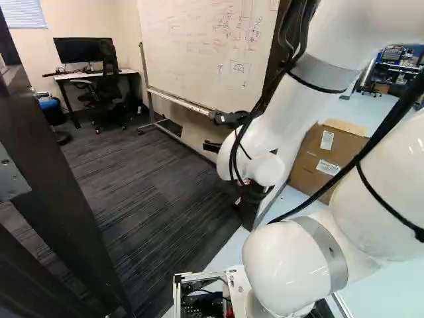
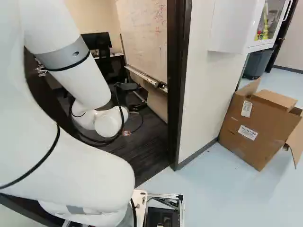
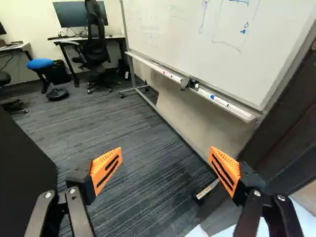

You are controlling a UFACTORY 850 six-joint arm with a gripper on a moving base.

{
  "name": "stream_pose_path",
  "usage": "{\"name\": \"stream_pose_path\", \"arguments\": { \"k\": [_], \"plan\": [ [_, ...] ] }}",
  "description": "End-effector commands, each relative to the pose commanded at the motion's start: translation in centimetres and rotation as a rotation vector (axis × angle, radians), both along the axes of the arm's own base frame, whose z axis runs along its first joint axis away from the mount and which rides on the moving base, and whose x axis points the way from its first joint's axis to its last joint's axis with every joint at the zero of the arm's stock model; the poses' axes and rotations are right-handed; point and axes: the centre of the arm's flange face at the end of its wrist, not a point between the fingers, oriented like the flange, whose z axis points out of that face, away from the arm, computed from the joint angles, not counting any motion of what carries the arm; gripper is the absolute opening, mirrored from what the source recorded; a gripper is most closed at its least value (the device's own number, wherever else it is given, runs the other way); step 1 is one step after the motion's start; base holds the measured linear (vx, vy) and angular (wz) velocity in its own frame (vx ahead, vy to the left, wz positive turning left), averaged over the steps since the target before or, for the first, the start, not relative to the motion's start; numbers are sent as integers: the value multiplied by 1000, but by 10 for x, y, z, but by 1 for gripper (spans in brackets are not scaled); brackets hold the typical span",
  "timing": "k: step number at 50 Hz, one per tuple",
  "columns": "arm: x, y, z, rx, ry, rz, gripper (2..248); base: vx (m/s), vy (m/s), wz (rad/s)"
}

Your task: Open the door and move inside

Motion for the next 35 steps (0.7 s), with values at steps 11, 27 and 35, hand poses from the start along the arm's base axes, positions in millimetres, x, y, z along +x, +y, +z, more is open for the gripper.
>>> {"name": "stream_pose_path", "arguments": {
  "k": [11, 27, 35],
  "plan": [
    [-11, -12, -4, -1, 3, -39, 247, 0, 0, 0],
    [-20, -22, -7, -2, 6, -73, 247, 0, 0, 0],
    [-22, -24, -8, -2, 7, -80, 247, 0, 0, 0]
  ]
}}
